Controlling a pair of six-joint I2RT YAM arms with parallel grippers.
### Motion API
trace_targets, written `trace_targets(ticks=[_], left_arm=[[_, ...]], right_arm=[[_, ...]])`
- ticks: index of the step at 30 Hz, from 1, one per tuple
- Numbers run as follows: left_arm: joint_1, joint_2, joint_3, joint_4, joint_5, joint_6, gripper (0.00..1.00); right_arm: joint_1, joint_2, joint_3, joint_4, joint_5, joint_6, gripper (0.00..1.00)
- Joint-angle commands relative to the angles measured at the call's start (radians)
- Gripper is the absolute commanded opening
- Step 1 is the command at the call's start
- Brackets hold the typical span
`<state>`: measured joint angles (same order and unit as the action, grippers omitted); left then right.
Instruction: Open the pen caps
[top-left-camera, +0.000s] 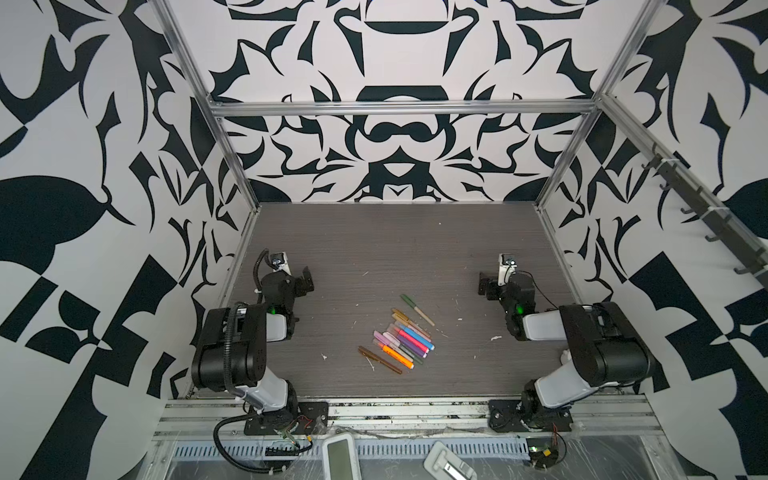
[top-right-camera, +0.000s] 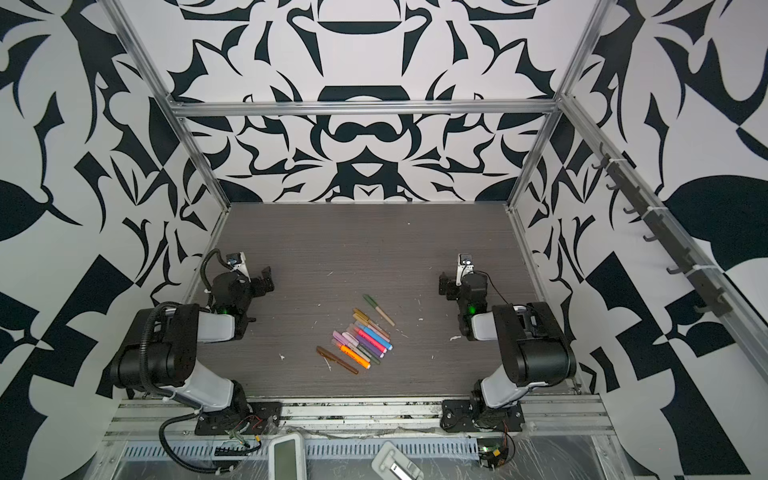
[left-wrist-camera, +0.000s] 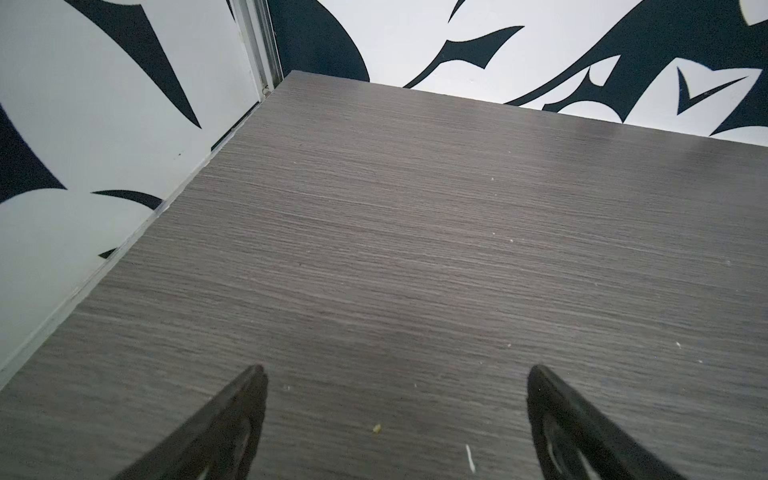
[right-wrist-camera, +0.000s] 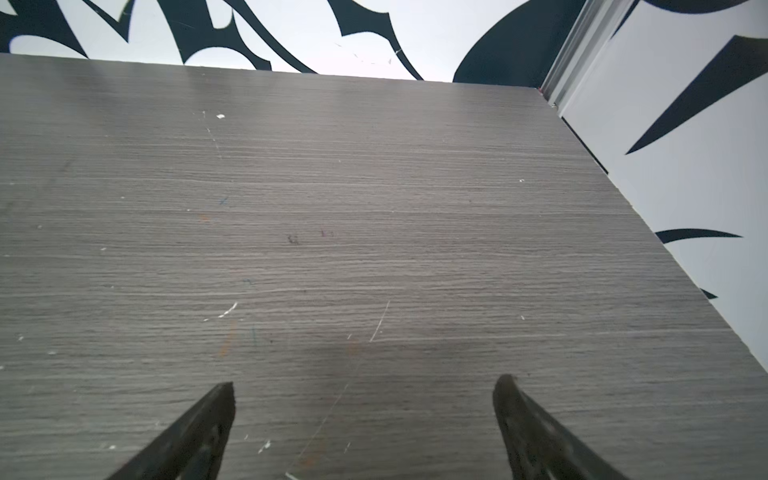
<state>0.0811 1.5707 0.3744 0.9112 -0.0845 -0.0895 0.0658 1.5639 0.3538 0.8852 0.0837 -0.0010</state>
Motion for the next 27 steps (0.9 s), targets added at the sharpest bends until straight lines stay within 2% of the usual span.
trace_targets(ticks=[1,27], left_arm=[[0.003,-0.009,0.004,0.008,0.011,-0.010,0.99],[0.003,-0.007,0.014,-0.008,0.013,-0.010,0.99]], right_arm=[[-0.003,-0.011,-0.007,0.042,-0.038,-0.005,1.00],[-0.004,-0.007,0.002,0.027,-0.041,-0.010,1.00]])
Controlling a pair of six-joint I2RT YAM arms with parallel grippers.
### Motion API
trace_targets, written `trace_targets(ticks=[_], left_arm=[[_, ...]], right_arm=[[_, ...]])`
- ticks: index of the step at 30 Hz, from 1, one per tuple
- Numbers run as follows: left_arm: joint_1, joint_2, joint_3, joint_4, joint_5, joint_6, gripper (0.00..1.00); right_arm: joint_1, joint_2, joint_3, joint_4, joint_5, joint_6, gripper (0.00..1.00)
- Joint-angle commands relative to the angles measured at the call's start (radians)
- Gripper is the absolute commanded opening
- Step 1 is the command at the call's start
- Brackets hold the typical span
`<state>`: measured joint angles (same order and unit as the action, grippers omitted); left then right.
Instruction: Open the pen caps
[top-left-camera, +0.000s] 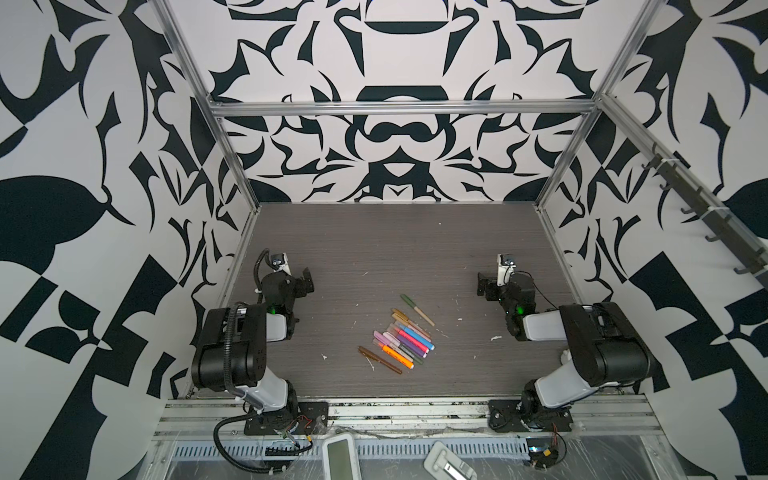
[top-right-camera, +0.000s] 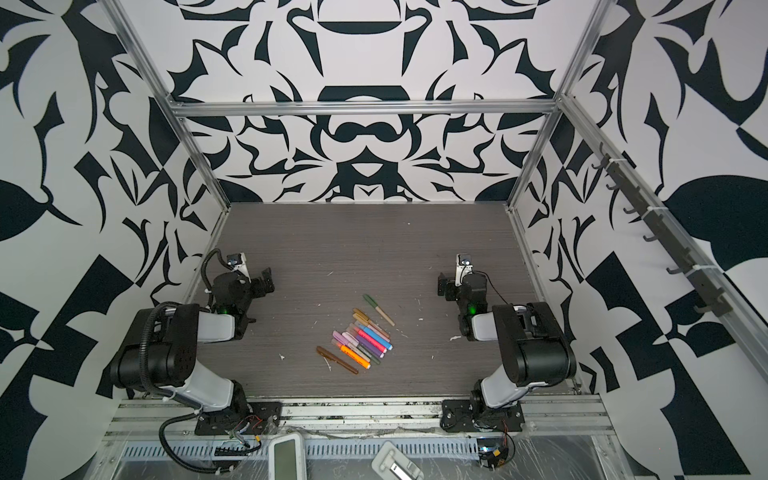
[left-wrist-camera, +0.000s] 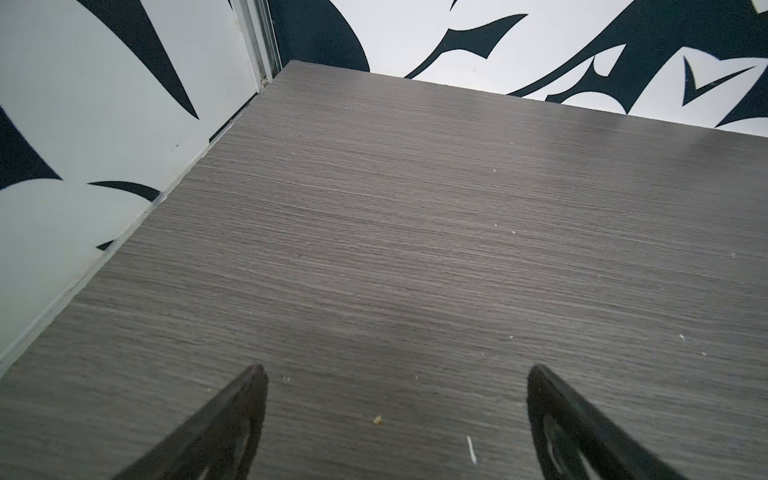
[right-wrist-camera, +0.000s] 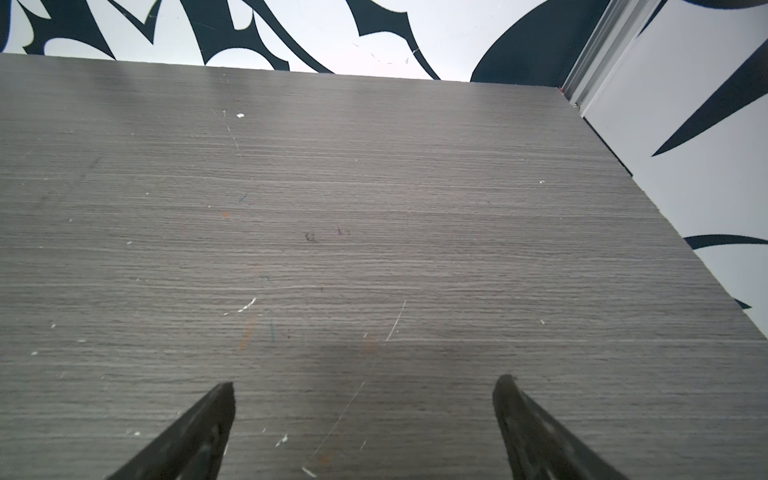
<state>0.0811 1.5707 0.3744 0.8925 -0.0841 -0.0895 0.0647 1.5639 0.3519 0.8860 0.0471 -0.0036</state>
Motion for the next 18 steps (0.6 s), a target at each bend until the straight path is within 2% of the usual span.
trace_targets(ticks=[1,11,14,16,17,18], left_arm=[[0.003,-0.008,0.012,0.012,0.012,-0.010,0.99],[0.003,-0.009,0.004,0.026,0.011,-0.009,0.99],[0.003,-0.012,0.002,0.032,0.004,-0.012,0.99],[-0.036,-0.084,-0.006,-0.005,-0.138,-0.024,0.99],[-0.078,-0.167,0.017,-0.121,-0.238,-0.019,0.99],[-0.107,-0.234,0.061,-0.268,-0.290,-0.025,0.99]], right_arm=[[-0.002,-0.007,0.004,0.027,-0.004,-0.007,1.00],[-0.002,-0.009,-0.004,0.037,-0.003,-0.008,1.00],[-0.003,-0.012,0.005,0.022,0.073,0.025,1.00],[0.024,-0.035,0.015,-0.001,0.183,0.033,1.00],[0.047,-0.071,0.043,-0.083,0.242,0.028,1.00],[0.066,-0.109,0.089,-0.195,0.281,0.023,1.00]])
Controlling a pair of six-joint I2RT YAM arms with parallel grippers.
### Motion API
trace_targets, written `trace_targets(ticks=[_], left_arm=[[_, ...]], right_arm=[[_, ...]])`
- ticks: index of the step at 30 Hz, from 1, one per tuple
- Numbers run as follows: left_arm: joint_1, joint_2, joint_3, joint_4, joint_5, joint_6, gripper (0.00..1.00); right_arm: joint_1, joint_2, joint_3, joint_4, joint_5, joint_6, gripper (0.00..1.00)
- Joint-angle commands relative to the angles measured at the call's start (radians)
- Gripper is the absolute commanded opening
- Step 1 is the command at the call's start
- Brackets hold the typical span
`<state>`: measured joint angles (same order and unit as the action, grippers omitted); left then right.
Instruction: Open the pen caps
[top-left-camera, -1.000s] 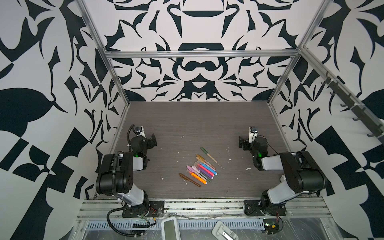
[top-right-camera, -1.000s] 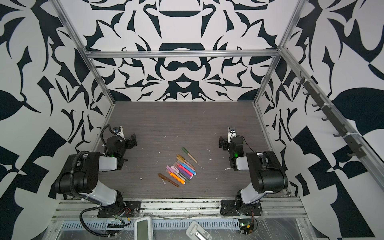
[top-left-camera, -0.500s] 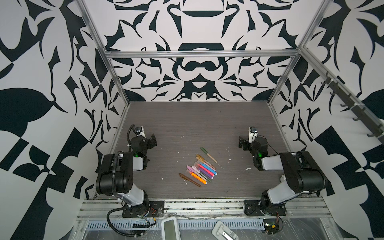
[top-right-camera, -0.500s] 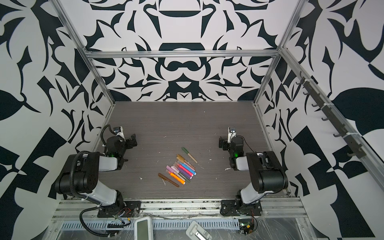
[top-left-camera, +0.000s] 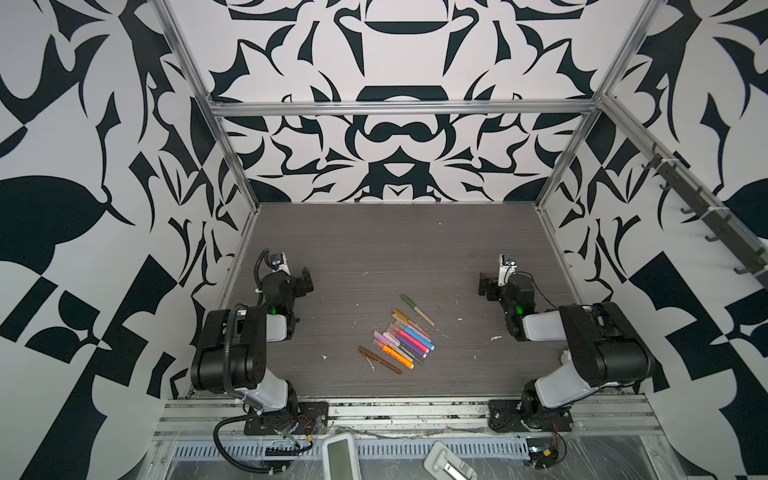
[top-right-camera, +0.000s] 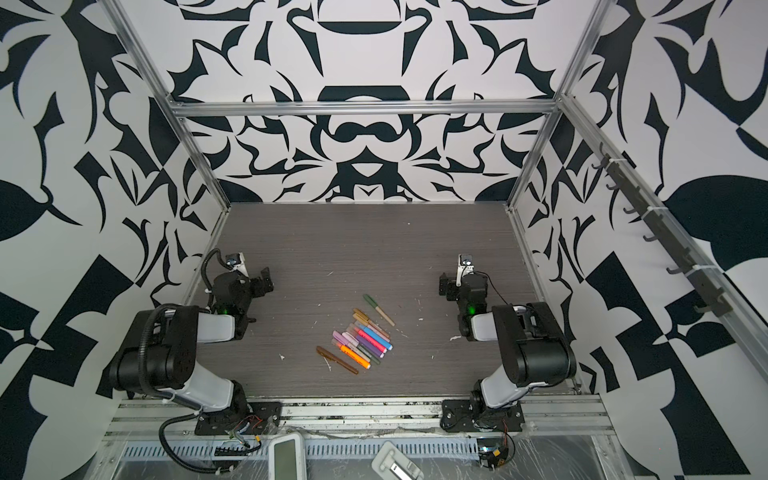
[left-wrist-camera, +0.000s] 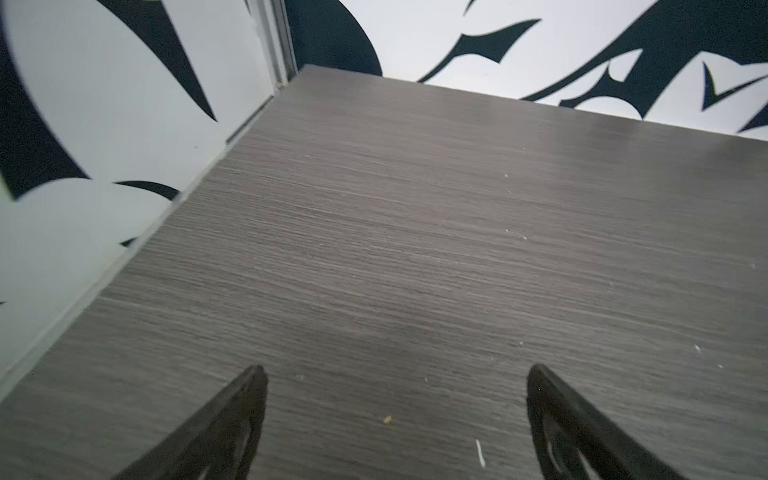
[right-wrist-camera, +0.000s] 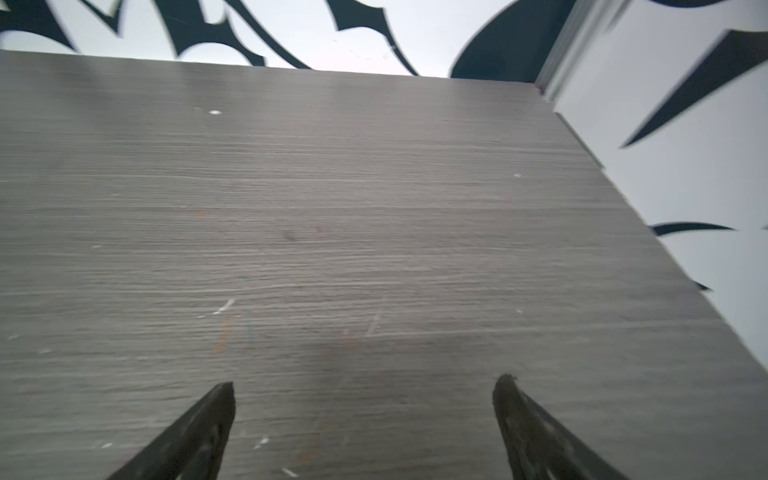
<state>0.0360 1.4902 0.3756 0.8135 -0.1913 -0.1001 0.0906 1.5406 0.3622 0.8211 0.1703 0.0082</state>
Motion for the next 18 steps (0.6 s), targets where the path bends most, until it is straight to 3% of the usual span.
trace_targets(ticks=[1,4,6,10,12,13,18], left_arm=[[-0.082,-0.206,0.114,-0.332,-0.208,-0.040,0.99],[-0.113,-0.339,0.243,-0.572,-0.182,-0.209,0.99],[-0.155,-0.365,0.334,-0.687,-0.079,-0.258,0.99],[-0.453,-0.319,0.487,-0.741,-0.236,0.015,0.99],[-0.517,-0.269,0.552,-0.744,-0.247,0.109,0.99],[-0.522,-0.241,0.593,-0.779,-0.237,0.081,0.99],[-0.500,-0.069,0.801,-1.064,-0.158,-0.021,0.99]], right_arm=[[0.053,-0.124,0.151,-0.284,0.183,0.016,1.00],[0.056,-0.158,0.363,-0.636,0.225,0.228,1.00],[0.045,-0.149,0.474,-0.749,0.062,0.293,1.00],[0.009,-0.082,0.665,-0.935,-0.302,0.433,1.00],[0.007,-0.032,0.728,-1.030,-0.508,0.406,1.00],[0.028,-0.022,0.726,-1.039,-0.592,0.389,1.00],[0.336,-0.039,0.718,-1.299,-0.402,0.263,0.95]])
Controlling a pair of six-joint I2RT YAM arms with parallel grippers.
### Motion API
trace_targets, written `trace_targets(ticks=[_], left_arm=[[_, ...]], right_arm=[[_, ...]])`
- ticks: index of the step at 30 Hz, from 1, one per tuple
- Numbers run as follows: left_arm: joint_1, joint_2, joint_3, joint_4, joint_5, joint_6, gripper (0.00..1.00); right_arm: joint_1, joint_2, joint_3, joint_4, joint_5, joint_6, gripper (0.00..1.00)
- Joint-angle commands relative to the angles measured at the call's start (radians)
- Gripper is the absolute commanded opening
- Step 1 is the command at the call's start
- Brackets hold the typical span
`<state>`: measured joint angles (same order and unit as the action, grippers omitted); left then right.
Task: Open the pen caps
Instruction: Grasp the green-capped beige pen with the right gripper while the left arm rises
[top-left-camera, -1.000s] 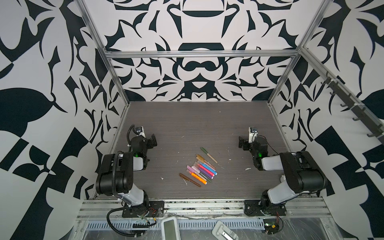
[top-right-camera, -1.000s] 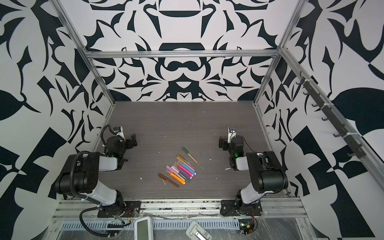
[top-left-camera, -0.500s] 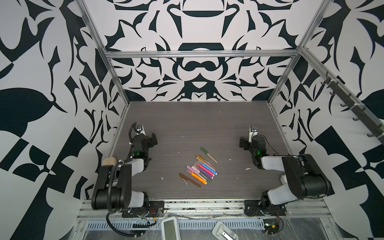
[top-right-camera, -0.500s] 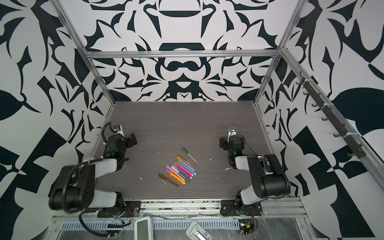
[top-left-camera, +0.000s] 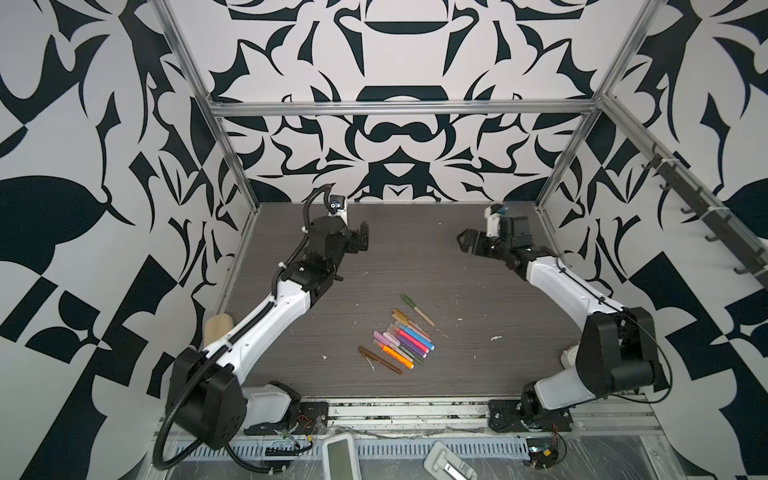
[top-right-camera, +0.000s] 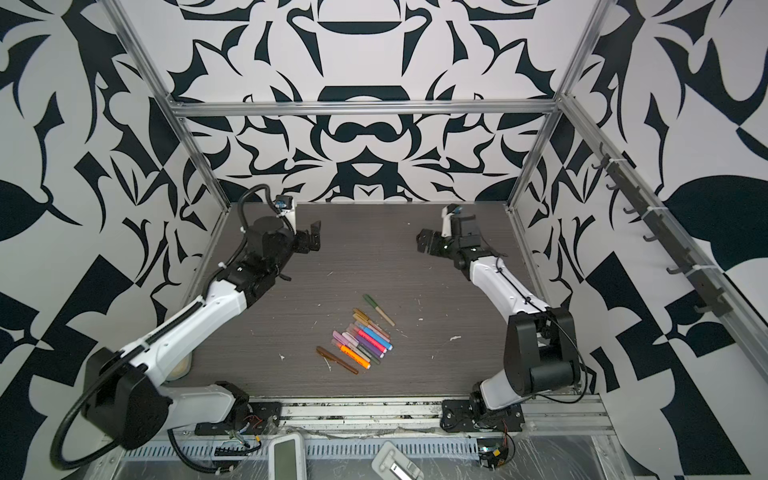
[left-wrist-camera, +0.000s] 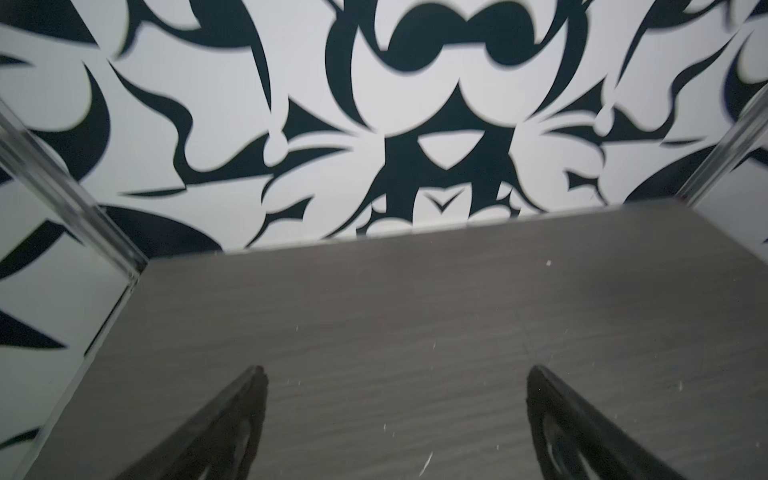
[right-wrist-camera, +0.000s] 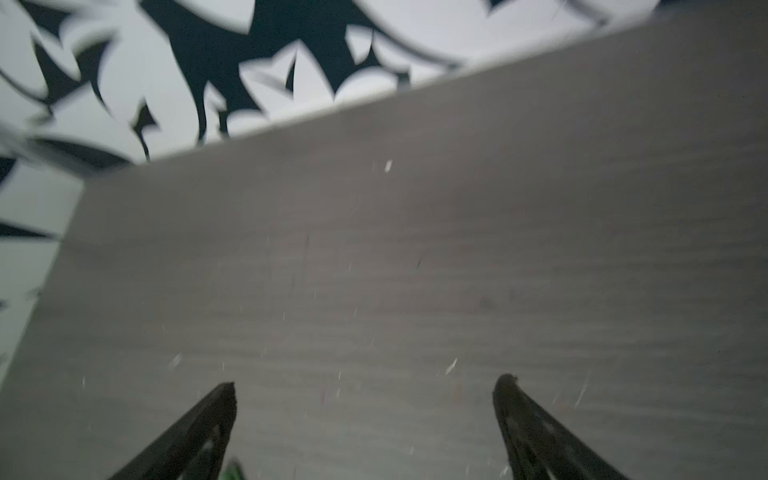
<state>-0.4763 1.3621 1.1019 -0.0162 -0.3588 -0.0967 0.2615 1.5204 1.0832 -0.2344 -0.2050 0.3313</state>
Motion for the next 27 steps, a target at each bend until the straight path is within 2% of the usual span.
trace_targets(ticks=[1,4,7,11,13,19,23,27], left_arm=[[0.013,0.082,0.093,-0.267,0.008,-0.046,0.99],[0.014,0.097,0.097,-0.268,0.085,-0.102,0.99],[0.019,0.098,0.129,-0.257,0.238,-0.144,0.99],[0.038,0.117,0.176,-0.297,0.349,-0.190,0.99],[0.044,0.115,0.183,-0.303,0.364,-0.231,0.99],[0.073,0.126,0.222,-0.351,0.428,-0.266,0.99],[0.124,0.141,0.226,-0.349,0.495,-0.309,0.99],[0.196,0.160,0.217,-0.316,0.590,-0.372,0.99]], right_arm=[[0.224,-0.020,-0.019,-0.268,-0.005,-0.066,0.88],[0.341,-0.040,-0.065,-0.300,0.062,-0.051,0.74],[0.421,-0.080,-0.122,-0.273,0.176,-0.017,0.72],[0.476,-0.133,-0.282,-0.111,0.264,0.076,0.60],[0.486,-0.144,-0.294,-0.121,0.312,0.085,0.52],[0.487,-0.176,-0.331,-0.085,0.317,0.090,0.55],[0.487,-0.094,-0.280,-0.114,0.288,0.075,0.55],[0.487,-0.025,-0.232,-0.152,0.283,0.061,0.49]])
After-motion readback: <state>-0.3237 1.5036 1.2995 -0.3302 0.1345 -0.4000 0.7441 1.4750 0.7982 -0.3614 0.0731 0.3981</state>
